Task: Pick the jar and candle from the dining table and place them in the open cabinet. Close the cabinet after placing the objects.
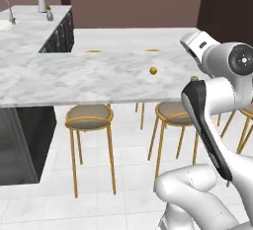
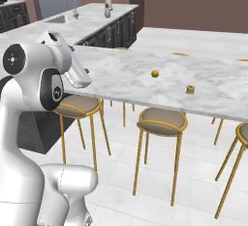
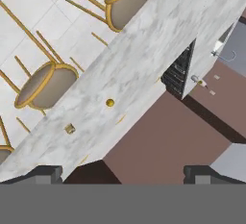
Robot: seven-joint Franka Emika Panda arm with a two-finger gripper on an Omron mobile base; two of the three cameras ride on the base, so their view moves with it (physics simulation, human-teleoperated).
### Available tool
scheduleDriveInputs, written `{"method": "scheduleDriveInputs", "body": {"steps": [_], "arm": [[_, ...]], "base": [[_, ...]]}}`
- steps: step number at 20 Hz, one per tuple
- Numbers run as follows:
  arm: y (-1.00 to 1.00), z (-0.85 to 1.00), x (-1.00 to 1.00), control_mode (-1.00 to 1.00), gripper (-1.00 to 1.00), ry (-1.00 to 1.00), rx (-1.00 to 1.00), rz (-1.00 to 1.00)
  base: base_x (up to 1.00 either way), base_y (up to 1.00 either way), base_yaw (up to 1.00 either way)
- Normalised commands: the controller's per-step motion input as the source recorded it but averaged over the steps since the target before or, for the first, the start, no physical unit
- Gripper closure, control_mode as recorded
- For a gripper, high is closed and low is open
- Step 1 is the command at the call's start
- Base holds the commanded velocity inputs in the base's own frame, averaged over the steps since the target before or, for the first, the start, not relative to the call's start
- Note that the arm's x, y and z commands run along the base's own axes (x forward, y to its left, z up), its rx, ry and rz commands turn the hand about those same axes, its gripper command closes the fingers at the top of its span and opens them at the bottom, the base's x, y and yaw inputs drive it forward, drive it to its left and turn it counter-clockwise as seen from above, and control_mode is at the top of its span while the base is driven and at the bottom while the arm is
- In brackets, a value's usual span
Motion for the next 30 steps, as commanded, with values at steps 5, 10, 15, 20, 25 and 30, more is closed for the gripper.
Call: {"method": "scheduleDriveInputs", "body": {"steps": [5,10,15,20,25,30], "arm": [[0.00,0.00,0.00,1.00,-1.00,0.00,0.00,0.00],[0.00,0.00,0.00,1.00,-1.00,0.00,0.00,0.00],[0.00,0.00,0.00,1.00,-1.00,0.00,0.00,0.00],[0.00,0.00,0.00,1.00,-1.00,0.00,0.00,0.00],[0.00,0.00,0.00,1.00,-1.00,0.00,0.00,0.00],[0.00,0.00,0.00,1.00,-1.00,0.00,0.00,0.00]], "base": [[0.00,-1.00,0.13],[0.10,-0.98,0.11],[0.68,-0.80,0.06],[0.64,-0.61,0.06],[0.39,-0.37,0.02],[0.25,-0.04,-0.04]]}}
